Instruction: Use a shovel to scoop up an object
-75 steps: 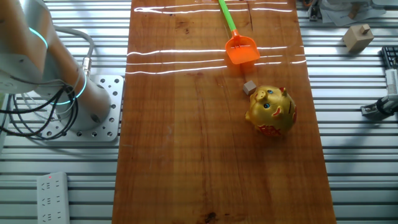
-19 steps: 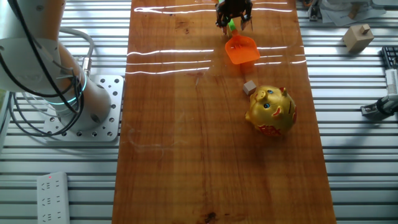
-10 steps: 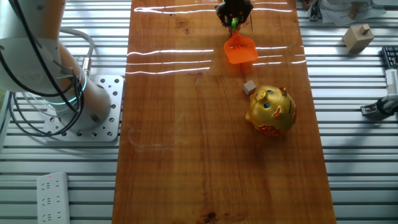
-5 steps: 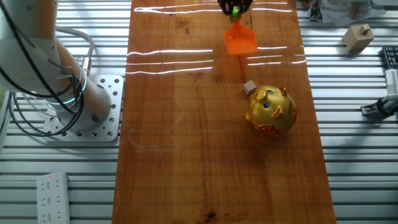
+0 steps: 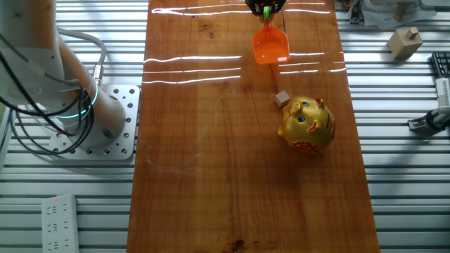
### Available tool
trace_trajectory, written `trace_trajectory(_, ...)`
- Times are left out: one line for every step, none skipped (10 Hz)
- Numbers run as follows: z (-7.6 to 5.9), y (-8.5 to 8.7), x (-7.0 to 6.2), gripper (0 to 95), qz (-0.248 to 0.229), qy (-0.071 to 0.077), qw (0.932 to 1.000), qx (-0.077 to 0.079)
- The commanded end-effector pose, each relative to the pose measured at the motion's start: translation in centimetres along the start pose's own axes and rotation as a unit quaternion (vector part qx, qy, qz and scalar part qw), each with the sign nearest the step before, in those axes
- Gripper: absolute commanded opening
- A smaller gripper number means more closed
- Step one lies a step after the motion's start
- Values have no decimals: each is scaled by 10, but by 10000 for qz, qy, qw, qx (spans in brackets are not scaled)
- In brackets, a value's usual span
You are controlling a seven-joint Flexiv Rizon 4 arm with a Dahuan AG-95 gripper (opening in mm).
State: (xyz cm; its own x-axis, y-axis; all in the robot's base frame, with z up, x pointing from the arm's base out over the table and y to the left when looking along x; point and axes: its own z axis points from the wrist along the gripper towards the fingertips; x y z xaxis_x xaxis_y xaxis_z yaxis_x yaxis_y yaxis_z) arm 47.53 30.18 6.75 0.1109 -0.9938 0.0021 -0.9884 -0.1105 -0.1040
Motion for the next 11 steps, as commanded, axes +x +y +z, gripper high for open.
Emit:
trace_trajectory(1, 0, -1, 0, -482, 53, 9988, -51)
trace_trajectory(1, 0, -1, 0, -616, 38, 9981, -62)
trace_trajectory(3, 0, 0, 0, -757, 29, 9971, -64)
trace_trajectory(5, 1, 1, 0, -874, 11, 9961, -70)
trace_trajectory(9, 2, 3, 0, -994, -51, 9950, -61)
trace_trajectory(11, 4, 5, 0, -1046, -103, 9944, -58)
trace_trajectory(13, 6, 6, 0, -1086, -146, 9940, -71)
trace_trajectory(13, 6, 7, 0, -1083, -164, 9939, -103)
trace_trajectory(13, 6, 7, 0, -1065, -215, 9940, -103)
trace_trajectory(14, 7, 7, 0, -1046, -256, 9941, -99)
trace_trajectory(14, 8, 9, 0, -1041, -286, 9941, -101)
